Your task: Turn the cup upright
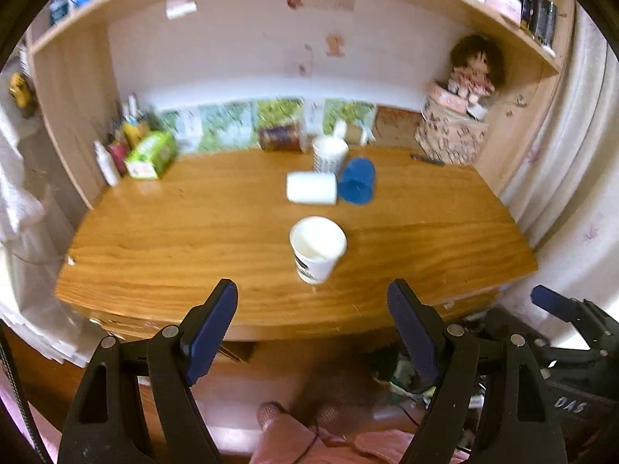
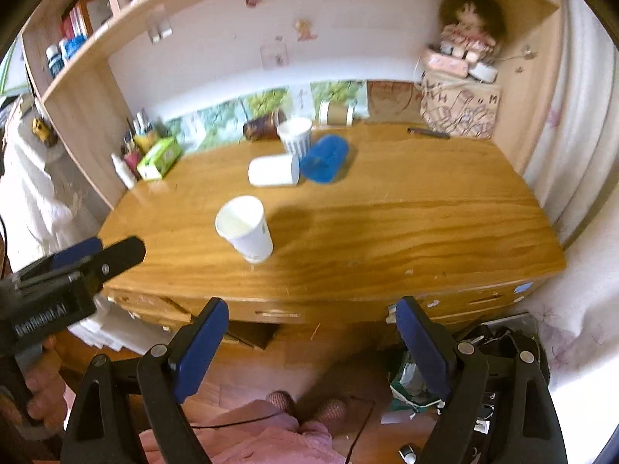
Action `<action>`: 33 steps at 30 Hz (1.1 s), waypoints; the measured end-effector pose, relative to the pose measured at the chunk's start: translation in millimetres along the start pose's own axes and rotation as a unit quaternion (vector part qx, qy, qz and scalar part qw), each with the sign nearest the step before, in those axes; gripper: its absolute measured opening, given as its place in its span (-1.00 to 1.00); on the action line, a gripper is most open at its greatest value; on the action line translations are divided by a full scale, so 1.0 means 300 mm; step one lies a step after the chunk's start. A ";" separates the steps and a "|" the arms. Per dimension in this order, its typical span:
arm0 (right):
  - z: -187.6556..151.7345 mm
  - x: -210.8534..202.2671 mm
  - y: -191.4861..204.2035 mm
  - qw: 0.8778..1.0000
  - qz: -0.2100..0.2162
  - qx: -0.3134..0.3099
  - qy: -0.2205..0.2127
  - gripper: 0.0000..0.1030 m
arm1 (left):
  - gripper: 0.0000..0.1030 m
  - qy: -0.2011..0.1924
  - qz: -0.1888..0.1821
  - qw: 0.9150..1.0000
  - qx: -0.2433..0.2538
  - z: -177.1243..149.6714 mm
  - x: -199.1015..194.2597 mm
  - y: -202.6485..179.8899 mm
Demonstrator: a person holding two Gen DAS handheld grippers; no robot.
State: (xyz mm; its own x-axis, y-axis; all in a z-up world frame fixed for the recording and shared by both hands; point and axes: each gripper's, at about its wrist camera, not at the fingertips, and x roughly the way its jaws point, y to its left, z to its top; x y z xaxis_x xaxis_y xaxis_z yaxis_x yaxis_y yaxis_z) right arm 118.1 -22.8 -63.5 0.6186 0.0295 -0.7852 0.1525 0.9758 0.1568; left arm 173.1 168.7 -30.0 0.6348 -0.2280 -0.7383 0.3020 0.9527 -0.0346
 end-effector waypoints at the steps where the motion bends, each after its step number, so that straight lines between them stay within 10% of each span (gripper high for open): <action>1: 0.005 -0.014 0.001 1.000 0.002 0.003 -0.006 0.72 | 0.61 -0.011 0.010 1.000 0.002 0.000 -0.017 0.001; 16: -0.004 -0.196 0.076 0.988 0.012 -0.005 -0.156 0.72 | 0.95 -0.155 0.065 0.984 -0.056 -0.047 -0.209 0.068; 21: -0.023 -0.246 0.108 0.981 0.015 -0.028 -0.193 0.99 | 0.99 -0.186 0.079 0.978 -0.050 -0.057 -0.246 0.054; 33: -0.030 -0.245 0.095 0.981 0.016 -0.020 -0.192 0.99 | 0.99 -0.207 0.089 0.973 -0.053 -0.070 -0.271 0.042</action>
State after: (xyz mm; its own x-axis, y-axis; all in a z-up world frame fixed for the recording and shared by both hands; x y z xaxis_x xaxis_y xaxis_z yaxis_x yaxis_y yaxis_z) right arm 69.9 4.9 -6.6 0.8681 -0.0161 -0.4961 0.1026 0.9837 0.1475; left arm 110.3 203.4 15.3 0.9087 -0.0974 -0.4060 0.0995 0.9949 -0.0160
